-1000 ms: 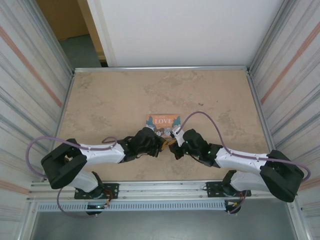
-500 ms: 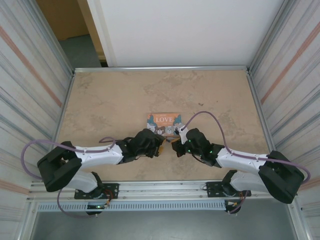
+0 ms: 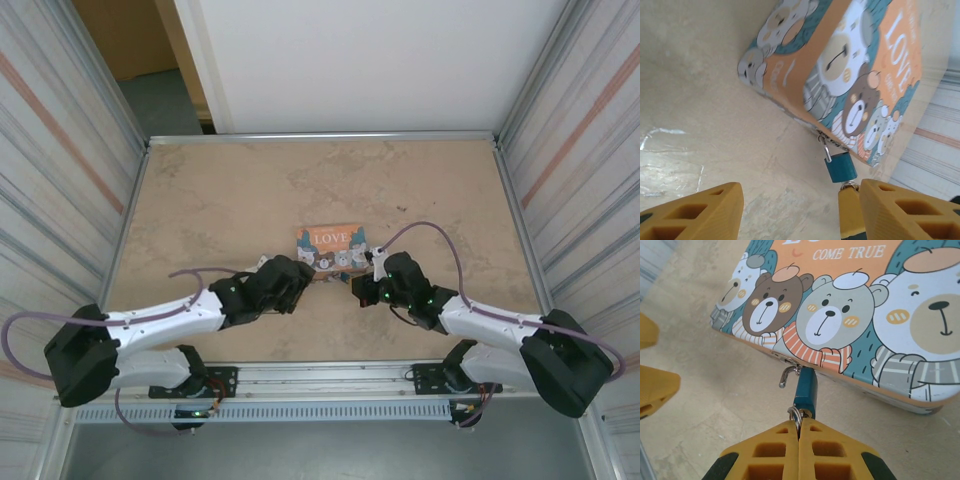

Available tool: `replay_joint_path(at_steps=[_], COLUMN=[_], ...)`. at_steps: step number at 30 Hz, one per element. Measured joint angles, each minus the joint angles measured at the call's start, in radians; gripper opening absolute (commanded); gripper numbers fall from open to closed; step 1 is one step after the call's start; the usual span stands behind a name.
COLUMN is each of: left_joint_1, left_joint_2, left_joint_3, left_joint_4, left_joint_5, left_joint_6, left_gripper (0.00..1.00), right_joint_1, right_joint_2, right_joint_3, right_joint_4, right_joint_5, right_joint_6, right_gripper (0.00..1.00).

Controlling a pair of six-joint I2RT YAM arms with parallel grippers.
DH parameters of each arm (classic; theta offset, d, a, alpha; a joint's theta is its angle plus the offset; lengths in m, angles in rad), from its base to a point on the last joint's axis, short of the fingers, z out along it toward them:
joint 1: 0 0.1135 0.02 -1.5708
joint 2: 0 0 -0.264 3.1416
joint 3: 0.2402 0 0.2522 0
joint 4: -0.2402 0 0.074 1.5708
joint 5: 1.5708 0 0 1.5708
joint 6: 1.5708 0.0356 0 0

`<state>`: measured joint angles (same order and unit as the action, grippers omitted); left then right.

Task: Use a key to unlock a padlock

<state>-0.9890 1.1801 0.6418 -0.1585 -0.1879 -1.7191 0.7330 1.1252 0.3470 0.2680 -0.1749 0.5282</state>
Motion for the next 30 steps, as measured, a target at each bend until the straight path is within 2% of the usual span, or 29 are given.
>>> replay_joint_path(at_steps=[9, 16, 25, 30], left_joint_1=[0.000, 0.000, 0.000, 0.000], left_joint_2=[-0.069, -0.087, -0.119, -0.142], left_joint_3=[0.092, 0.106, 0.106, 0.106], left_joint_4=[-0.159, -0.216, -0.251, -0.275], left_joint_5=[-0.105, -0.146, -0.172, -0.189], left_joint_6=[0.133, 0.178, 0.179, 0.179], left_gripper=[0.63, 0.64, 0.64, 0.64], right_joint_1=[-0.125, -0.176, -0.185, -0.192], right_joint_2=[-0.013, 0.100, 0.188, 0.196], right_joint_3=[-0.060, -0.062, -0.062, -0.062], right_joint_4=[0.029, 0.078, 0.092, 0.090], right_joint_5=[-0.145, -0.246, -0.271, -0.270], right_joint_6=[0.128, 0.188, 0.205, 0.205], right_gripper=[0.00, 0.00, 0.01, 0.10])
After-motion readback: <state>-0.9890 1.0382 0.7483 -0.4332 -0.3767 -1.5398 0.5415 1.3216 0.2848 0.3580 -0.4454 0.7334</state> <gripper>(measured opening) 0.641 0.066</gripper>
